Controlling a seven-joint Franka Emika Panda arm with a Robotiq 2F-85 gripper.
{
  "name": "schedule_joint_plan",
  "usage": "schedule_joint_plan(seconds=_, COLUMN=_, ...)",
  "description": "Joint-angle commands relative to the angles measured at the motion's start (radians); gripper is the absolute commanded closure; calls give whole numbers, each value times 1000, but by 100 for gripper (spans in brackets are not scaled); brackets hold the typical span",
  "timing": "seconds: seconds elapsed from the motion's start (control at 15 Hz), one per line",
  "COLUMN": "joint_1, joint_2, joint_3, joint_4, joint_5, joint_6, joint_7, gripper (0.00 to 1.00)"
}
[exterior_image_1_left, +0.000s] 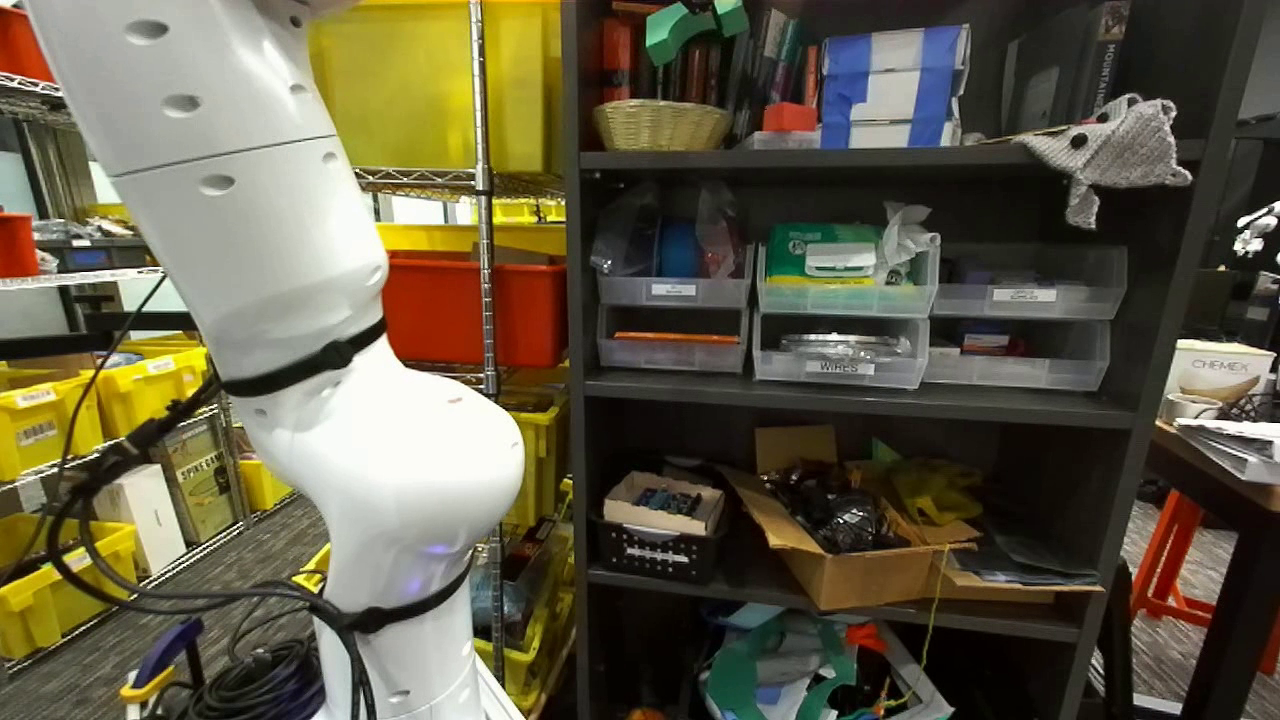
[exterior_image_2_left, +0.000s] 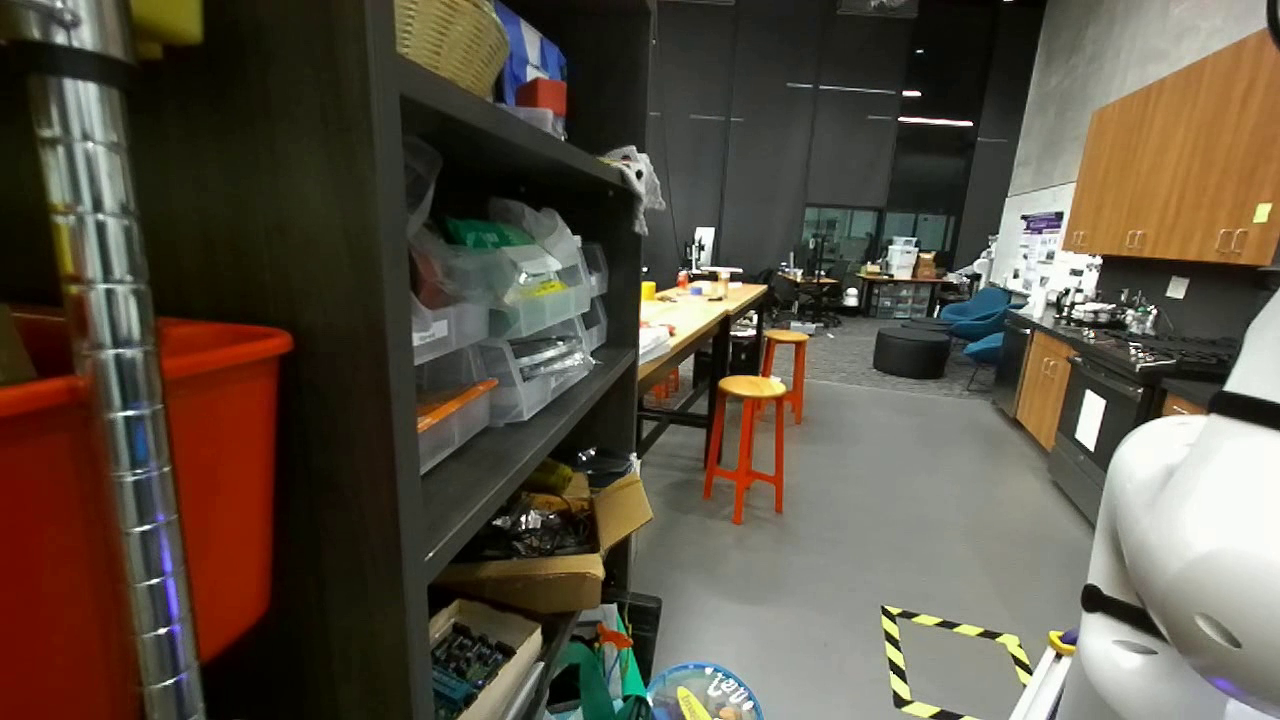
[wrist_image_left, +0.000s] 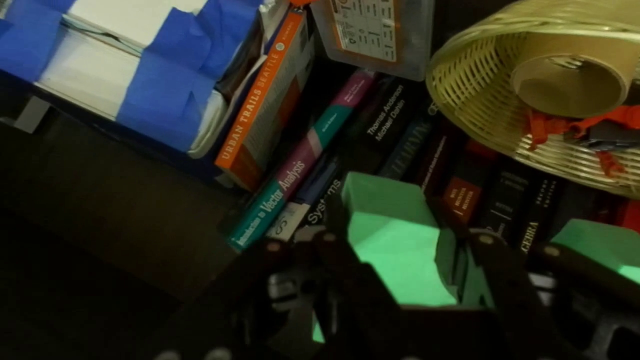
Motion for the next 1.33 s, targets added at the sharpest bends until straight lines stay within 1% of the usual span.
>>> schedule_joint_plan(seconds=0.0, joint_1=-2, joint_2=-19, joint_3=-35, joint_4=-8, joint_5=42, joint_6=29, joint_7=-7, gripper=82)
schedule_joint_plan(seconds=0.27, joint_1=-16, joint_2=-18, joint_3=-62, joint_4=-14, joint_5=59, joint_6=59, joint_7=27, gripper=82)
schedule_joint_plan(seconds=0.6, joint_1=-52, joint_2=-23, joint_3=-76, joint_4=-46, joint_5=36, joint_6=140, joint_7=104, gripper=82)
schedule_joint_plan(seconds=0.8, joint_1=-76, joint_2=-30, joint_3=-82, joint_4=-79, joint_5=21, joint_6=200, joint_7=153, gripper=82)
schedule_joint_plan(seconds=1.13, joint_1=-88, joint_2=-53, joint_3=-109, joint_4=-137, joint_5=37, joint_6=236, joint_7=173, gripper=82)
schedule_joint_plan(seconds=1.27, joint_1=-105, joint_2=-64, joint_3=-110, joint_4=-172, joint_5=17, joint_6=272, joint_7=201, gripper=82)
